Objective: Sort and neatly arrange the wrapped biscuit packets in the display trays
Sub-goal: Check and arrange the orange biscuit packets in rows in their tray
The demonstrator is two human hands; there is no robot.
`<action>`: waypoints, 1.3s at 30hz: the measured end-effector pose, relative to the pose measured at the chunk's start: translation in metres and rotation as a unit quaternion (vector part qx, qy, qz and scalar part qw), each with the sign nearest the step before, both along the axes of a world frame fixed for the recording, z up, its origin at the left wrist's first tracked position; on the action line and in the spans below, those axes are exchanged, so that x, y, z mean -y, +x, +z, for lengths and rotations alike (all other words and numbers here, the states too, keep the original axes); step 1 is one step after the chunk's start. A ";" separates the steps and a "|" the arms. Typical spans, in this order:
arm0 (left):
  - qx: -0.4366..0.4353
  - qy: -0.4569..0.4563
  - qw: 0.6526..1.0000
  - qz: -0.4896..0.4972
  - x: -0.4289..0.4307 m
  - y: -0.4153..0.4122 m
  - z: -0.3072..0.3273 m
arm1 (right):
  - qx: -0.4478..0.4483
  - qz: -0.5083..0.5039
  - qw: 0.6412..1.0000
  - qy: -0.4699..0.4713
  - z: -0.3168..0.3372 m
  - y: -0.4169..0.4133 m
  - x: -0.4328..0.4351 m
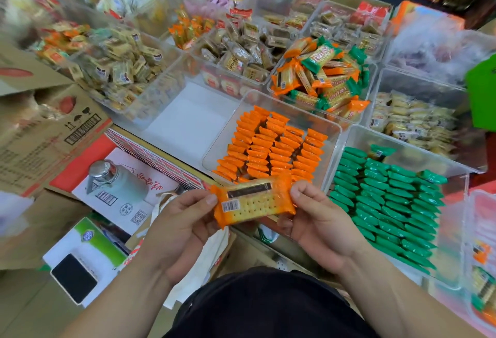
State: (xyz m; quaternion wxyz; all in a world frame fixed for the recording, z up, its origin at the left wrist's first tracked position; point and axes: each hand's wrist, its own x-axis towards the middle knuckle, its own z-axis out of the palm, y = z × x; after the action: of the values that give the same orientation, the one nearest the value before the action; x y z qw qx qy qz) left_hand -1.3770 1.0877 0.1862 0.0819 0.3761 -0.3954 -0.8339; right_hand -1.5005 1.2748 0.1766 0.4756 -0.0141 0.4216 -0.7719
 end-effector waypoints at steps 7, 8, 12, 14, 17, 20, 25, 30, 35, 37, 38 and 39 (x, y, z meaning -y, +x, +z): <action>-0.002 -0.127 0.989 -0.078 -0.001 0.001 0.024 | 0.049 0.005 0.993 0.106 -0.017 0.005 -0.001; 0.002 -0.132 0.988 -0.080 -0.001 0.001 0.026 | 0.047 0.008 0.993 0.106 -0.015 0.006 -0.002; 0.030 -0.134 0.988 -0.064 -0.001 0.002 0.026 | 0.035 -0.006 0.997 0.076 -0.007 0.004 -0.008; 0.035 -0.138 0.989 -0.045 -0.004 0.002 0.027 | 0.041 -0.017 0.998 0.037 -0.006 0.002 -0.010; 0.042 -0.182 0.981 -0.049 -0.010 0.003 0.027 | 0.036 -0.022 0.999 0.024 0.001 0.003 -0.011; 0.039 -0.214 0.974 -0.063 -0.012 0.005 0.029 | 0.070 -0.045 0.997 0.006 0.004 0.001 -0.013; 0.056 -0.366 0.922 -0.111 -0.011 0.008 0.033 | 0.014 0.005 0.999 0.052 0.004 -0.004 -0.014; 0.081 -0.333 0.932 -0.114 -0.006 0.007 0.025 | -0.012 0.023 0.990 0.141 0.002 -0.003 -0.011; 0.059 -0.174 0.981 -0.066 -0.005 0.004 0.014 | 0.057 0.018 0.993 0.104 -0.003 -0.002 -0.007; 0.060 -0.176 0.981 -0.062 -0.006 0.002 0.011 | 0.045 0.019 0.992 0.113 -0.004 -0.003 -0.007; 0.064 -0.195 0.977 -0.064 -0.005 0.002 0.011 | 0.028 0.022 0.991 0.127 -0.005 -0.003 -0.007; 0.070 -0.224 0.970 -0.068 -0.005 0.001 0.009 | 0.006 0.023 0.989 0.146 -0.005 -0.004 -0.007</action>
State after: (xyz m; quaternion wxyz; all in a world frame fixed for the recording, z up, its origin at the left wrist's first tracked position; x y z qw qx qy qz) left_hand -1.3761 1.0924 0.1954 0.0790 0.3776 -0.6014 -0.6996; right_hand -1.5044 1.2813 0.1715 0.4926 0.0510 0.5265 -0.6911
